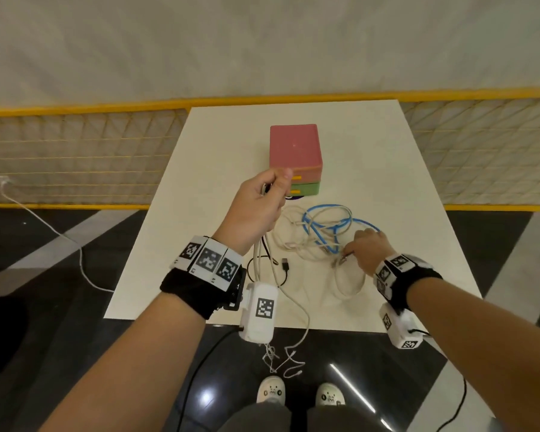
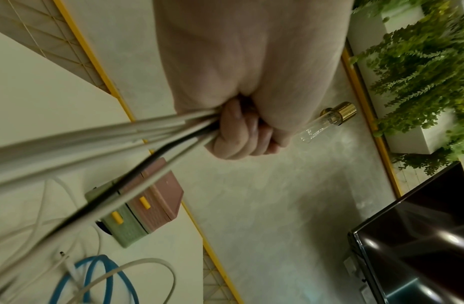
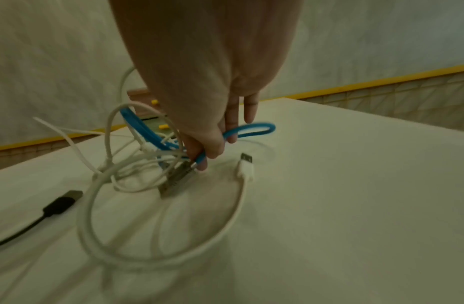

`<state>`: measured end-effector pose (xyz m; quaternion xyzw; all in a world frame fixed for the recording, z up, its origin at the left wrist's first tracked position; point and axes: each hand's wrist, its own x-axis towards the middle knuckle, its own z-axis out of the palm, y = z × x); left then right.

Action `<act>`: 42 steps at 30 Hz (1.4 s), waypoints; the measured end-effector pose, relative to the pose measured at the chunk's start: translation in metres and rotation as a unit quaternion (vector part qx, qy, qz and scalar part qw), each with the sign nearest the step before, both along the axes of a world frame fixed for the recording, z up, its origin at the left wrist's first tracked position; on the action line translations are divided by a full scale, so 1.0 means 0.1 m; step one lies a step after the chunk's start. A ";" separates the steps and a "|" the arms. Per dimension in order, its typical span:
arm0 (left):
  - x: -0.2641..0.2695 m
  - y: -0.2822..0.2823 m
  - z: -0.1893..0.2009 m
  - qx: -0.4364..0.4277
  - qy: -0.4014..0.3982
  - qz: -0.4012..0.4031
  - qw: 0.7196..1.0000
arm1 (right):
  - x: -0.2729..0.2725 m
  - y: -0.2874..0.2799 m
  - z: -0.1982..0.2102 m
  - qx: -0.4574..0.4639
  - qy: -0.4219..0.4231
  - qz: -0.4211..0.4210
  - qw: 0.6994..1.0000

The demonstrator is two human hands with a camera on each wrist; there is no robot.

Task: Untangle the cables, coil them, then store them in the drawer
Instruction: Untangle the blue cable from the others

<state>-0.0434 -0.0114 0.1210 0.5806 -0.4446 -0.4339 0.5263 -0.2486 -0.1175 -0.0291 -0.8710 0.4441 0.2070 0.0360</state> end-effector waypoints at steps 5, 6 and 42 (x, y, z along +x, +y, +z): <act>0.02 -0.03 -0.03 -0.001 -0.004 0.016 1.000 | -0.09 -0.08 0.47 -0.065 -0.001 0.038 0.997; 0.04 -0.04 -0.05 0.000 -0.007 0.020 1.000 | -0.11 -0.09 0.60 -0.065 -0.013 0.024 0.998; -0.11 -0.35 0.54 -0.001 -0.118 -0.073 0.990 | 0.27 -0.08 1.64 -0.004 -0.509 0.017 0.860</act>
